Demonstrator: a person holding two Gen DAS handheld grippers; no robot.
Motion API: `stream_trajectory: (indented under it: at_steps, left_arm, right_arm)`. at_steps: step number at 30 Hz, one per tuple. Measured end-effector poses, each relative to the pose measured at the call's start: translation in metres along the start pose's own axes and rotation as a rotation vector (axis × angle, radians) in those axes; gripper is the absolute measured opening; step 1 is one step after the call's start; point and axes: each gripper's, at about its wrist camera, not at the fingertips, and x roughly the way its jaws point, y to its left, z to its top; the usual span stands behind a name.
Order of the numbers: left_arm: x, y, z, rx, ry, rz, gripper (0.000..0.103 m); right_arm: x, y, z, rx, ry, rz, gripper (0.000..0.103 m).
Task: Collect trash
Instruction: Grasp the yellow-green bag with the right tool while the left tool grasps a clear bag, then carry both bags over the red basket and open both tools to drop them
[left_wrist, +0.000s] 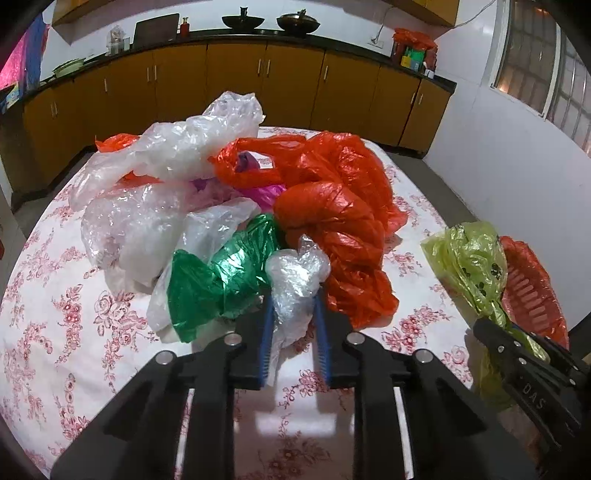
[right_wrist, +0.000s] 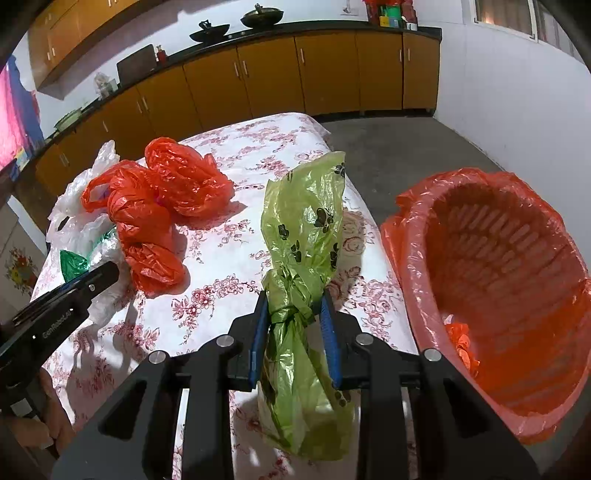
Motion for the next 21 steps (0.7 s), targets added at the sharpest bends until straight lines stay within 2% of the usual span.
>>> stream_trajectory:
  at_steps: [13,21]
  left_arm:
    - [-0.058,0.003,-0.005,-0.016,-0.089,-0.068,0.021]
    - [-0.081,-0.023,0.000,0.021,-0.114,-0.130,0.021]
  right_arm:
    - [-0.039,-0.010,0.000,0.015,-0.067,0.016,0.028]
    - [-0.076,-0.028,-0.004,0.025,-0.142,-0.029,0.028]
